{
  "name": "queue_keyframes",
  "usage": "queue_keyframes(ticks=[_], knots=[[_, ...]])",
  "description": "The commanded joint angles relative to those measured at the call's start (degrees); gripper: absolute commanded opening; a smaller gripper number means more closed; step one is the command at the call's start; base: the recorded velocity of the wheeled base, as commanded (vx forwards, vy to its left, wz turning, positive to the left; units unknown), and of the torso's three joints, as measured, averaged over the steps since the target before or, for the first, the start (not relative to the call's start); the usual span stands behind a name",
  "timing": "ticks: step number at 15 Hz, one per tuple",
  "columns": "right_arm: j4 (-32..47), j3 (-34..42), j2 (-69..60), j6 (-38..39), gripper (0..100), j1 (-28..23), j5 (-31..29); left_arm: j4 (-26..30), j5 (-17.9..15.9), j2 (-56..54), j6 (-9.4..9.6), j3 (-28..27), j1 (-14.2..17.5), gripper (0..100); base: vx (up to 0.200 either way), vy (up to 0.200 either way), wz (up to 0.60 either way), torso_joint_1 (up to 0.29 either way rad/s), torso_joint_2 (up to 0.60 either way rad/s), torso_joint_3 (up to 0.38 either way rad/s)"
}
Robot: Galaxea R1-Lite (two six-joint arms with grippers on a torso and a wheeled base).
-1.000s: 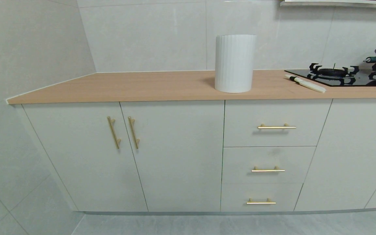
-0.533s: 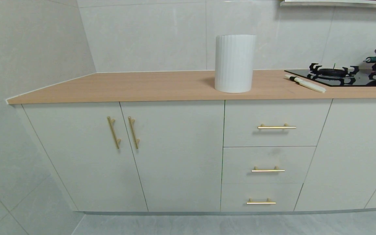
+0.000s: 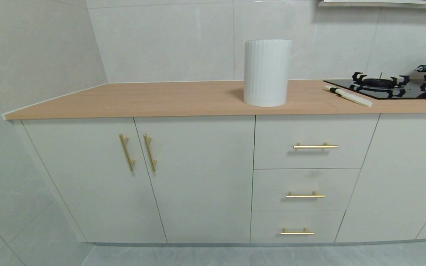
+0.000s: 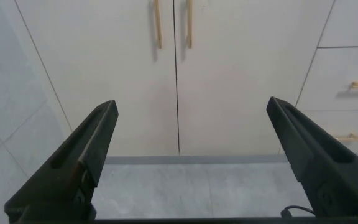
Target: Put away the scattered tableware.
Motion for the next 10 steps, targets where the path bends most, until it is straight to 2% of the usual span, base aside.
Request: queue_keyframes(ticks=[1, 10], knots=[[0.1, 0.0, 0.2, 0.0, 100, 0.0, 0.1, 0.0, 0.0, 0.0, -0.03, 0.0, 0.0, 100, 0.200, 0.000, 0.00, 0.002, 0.01, -0.002], [0.1, 0.0, 0.2, 0.0, 100, 0.0, 0.1, 0.0, 0.0, 0.0, -0.11, 0.0, 0.0, 100, 0.200, 0.000, 0.00, 0.001, 0.00, 0.002]])
